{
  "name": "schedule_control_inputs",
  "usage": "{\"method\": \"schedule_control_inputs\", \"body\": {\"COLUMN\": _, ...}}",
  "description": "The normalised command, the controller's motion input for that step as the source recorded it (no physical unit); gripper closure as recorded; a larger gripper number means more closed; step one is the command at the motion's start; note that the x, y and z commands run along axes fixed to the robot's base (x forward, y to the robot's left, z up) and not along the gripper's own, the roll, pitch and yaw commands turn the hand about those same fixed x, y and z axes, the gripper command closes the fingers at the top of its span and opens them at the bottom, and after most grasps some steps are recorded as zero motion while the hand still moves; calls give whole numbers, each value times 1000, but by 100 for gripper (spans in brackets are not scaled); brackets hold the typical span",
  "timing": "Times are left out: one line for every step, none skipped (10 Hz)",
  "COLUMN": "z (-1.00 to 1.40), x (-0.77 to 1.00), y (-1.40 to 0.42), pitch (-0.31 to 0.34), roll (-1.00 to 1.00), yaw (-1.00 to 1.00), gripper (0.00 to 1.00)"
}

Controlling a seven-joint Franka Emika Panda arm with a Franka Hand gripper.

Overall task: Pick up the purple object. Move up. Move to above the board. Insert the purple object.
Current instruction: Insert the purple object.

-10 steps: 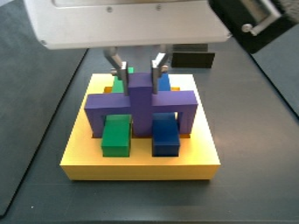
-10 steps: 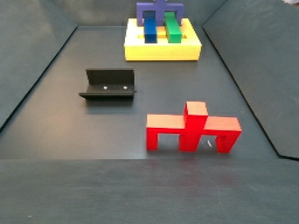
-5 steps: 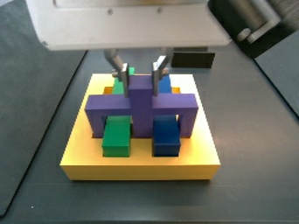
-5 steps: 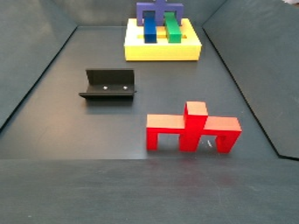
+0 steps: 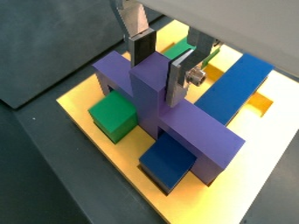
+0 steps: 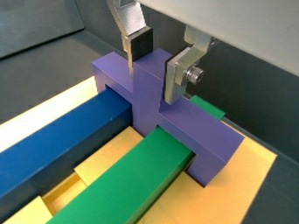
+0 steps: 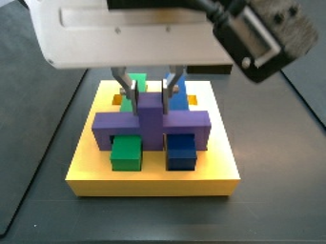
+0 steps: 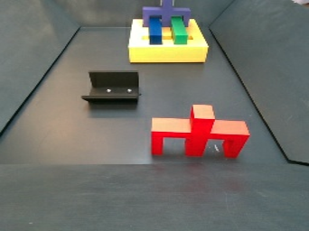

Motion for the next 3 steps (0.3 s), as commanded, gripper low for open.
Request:
{"method": "schedule_control_inputs", "body": {"z": -757, "x": 217, "y": -17, "pitch": -69, "roll": 0, "yaw": 0, "gripper": 100}}
{"method": "schedule_control_inputs", "body": {"z": -591, "x": 34, "y": 0, "pitch": -91, "roll": 0, "yaw": 0, "gripper": 100}}
{"method": "schedule_control_inputs", "body": {"z": 0, "x": 0, "y": 0, "pitch": 0, "roll": 0, "yaw": 0, "gripper": 100}}
